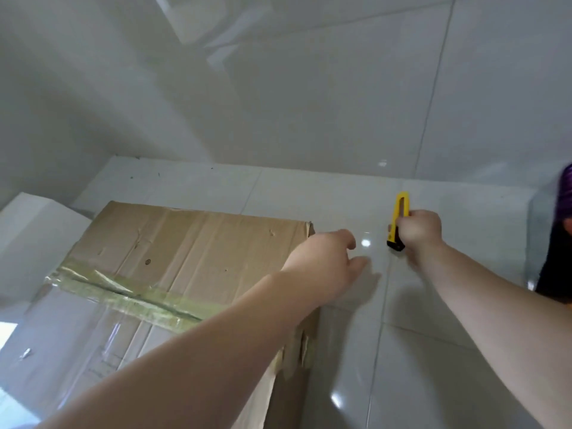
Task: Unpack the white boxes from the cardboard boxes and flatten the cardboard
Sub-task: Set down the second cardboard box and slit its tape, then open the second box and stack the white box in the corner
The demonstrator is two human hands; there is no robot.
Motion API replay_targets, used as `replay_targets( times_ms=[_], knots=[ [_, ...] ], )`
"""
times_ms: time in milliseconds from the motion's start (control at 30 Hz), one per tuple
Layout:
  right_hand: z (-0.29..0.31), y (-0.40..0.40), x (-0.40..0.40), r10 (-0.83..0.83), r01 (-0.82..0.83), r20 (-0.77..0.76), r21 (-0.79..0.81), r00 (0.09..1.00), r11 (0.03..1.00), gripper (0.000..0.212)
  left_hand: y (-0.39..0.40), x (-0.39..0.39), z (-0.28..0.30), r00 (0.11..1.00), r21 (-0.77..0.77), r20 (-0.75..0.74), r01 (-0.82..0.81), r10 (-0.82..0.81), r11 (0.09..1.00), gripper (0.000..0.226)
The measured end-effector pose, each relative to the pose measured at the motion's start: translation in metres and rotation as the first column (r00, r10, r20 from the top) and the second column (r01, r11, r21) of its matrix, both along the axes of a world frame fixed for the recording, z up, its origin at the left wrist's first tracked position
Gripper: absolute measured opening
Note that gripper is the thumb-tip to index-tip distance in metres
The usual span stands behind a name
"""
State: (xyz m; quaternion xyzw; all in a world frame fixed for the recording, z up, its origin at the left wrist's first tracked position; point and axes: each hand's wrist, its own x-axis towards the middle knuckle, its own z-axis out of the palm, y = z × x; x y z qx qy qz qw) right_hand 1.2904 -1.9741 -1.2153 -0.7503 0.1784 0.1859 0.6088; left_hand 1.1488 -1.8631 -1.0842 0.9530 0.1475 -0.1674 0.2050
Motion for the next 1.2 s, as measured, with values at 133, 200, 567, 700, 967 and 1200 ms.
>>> replay_targets(
  times_ms=[133, 200, 567, 700, 967, 1200],
  knots=[
    [-0.047, -0.017, 0.019, -0.030, 0.028, 0.001, -0.414, 1.000, 0.910, 0.016, 0.015, -0.017, -0.005, 0.969, 0.156, 0.080, 0.220, -0.234, 0.963, 0.022],
    [-0.052, -0.016, 0.023, -0.007, 0.025, 0.038, -0.507, 0.999, 0.862, 0.025, 0.020, -0.018, -0.012, 0.959, 0.130, 0.148, 0.223, -0.241, 0.966, 0.022],
    [0.037, 0.047, -0.008, 0.348, -0.128, 0.581, -0.385, 0.736, 0.914, 0.023, 0.075, -0.077, 0.016, 0.952, 0.154, 0.252, 0.140, -0.176, 0.978, 0.025],
    [0.127, 0.107, -0.095, 0.596, -0.543, 0.794, -0.451, 0.118, 0.708, 0.022, 0.115, -0.137, 0.027, 0.998, 0.196, 0.037, 0.049, -0.057, 0.979, 0.045],
    [0.137, 0.156, -0.188, 0.956, -0.509, 0.044, -0.853, -0.290, -0.115, 0.042, 0.127, -0.165, 0.037, 0.999, 0.223, -0.048, 0.030, -0.020, 0.974, 0.050],
    [0.154, 0.164, -0.181, 0.952, -0.467, -0.142, -0.846, -0.270, -0.259, 0.075, 0.127, -0.170, 0.052, 0.986, 0.111, -0.005, -0.167, 0.169, 0.980, 0.019]
  ],
)
